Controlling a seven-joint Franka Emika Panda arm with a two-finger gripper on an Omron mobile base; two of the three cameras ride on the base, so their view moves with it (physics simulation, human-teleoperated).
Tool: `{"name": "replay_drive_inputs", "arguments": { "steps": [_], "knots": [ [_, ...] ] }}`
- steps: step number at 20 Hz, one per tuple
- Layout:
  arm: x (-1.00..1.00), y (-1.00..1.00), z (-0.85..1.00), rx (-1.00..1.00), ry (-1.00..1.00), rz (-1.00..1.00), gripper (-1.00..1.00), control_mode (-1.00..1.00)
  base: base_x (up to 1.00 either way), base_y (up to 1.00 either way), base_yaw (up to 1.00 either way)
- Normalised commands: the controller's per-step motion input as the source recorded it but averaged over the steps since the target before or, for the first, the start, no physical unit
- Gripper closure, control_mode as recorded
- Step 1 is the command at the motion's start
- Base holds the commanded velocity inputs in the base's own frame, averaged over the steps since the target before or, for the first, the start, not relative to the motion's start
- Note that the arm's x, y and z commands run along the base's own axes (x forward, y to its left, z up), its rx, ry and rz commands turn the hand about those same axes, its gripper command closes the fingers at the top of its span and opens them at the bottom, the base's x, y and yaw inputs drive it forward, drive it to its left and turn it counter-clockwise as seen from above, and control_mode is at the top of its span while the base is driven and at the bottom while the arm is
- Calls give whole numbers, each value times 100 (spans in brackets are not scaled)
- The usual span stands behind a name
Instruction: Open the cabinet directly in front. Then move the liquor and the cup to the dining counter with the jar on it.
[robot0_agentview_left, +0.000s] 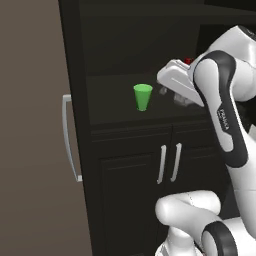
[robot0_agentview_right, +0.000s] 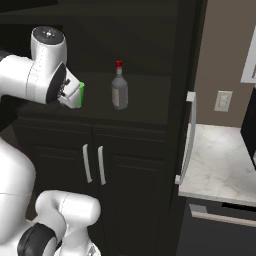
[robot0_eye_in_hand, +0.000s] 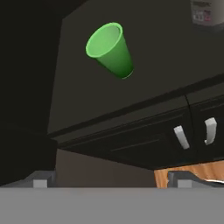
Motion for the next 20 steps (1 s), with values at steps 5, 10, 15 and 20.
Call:
{"name": "replay_drive_inputs", "arguments": {
  "steps": [5, 10, 15, 20],
  "knots": [
    [48, -29, 0, 0, -6, 0, -100, -100, 0, 0, 0],
    [70, -15, 0, 0, -1, 0, -100, -100, 0, 0, 0],
    [69, 0, 0, 0, 0, 0, -100, -100, 0, 0, 0],
    [62, 0, -1, 0, 0, 0, -100, -100, 0, 0, 0]
  ]
}}
